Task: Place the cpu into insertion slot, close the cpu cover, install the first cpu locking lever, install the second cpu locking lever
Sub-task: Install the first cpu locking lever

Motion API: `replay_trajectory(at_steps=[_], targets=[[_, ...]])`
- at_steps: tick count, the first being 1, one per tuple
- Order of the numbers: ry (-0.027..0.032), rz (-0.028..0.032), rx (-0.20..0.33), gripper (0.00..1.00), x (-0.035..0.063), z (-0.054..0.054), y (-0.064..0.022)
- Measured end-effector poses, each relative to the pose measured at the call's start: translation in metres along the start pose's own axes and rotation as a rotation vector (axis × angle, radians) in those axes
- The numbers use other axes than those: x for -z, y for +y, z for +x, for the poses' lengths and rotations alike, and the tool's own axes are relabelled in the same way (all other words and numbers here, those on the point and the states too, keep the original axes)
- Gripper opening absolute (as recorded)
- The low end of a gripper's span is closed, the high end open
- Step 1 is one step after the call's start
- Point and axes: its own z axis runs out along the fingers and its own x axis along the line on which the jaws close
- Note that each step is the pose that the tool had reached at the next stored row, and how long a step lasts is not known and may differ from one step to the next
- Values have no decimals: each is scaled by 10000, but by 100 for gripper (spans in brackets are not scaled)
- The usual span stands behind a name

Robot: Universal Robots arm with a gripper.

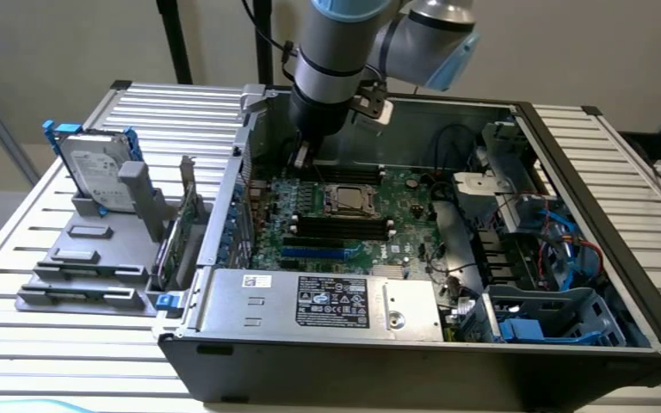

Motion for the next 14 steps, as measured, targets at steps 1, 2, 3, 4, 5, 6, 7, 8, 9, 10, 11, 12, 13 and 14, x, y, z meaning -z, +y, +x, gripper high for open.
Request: replay_trajectory(at_steps=[1, 2, 3, 4, 5, 6, 7, 8, 9, 10, 11, 12, 13, 14], targets=[[20, 0, -23, 11, -2, -5, -13], [44, 3, -40, 11, -4, -12, -31], [62, 5, -54, 11, -6, -18, -49], [82, 8, -69, 11, -9, -23, -66], [102, 10, -88, 11, -11, -28, -82], [124, 10, -116, 11, -14, -32, -97], [146, 9, -150, 11, -16, -36, -110], [173, 8, -188, 11, -18, -39, -123], [198, 8, -232, 11, -19, -42, -131], [223, 11, -286, 11, -20, -44, -137], [247, 18, -349, 11, -20, -45, -140], [273, 26, -418, 11, -20, -45, -142], [299, 35, -489, 11, -21, -46, -144], [324, 44, -561, 11, -21, -47, -147]])
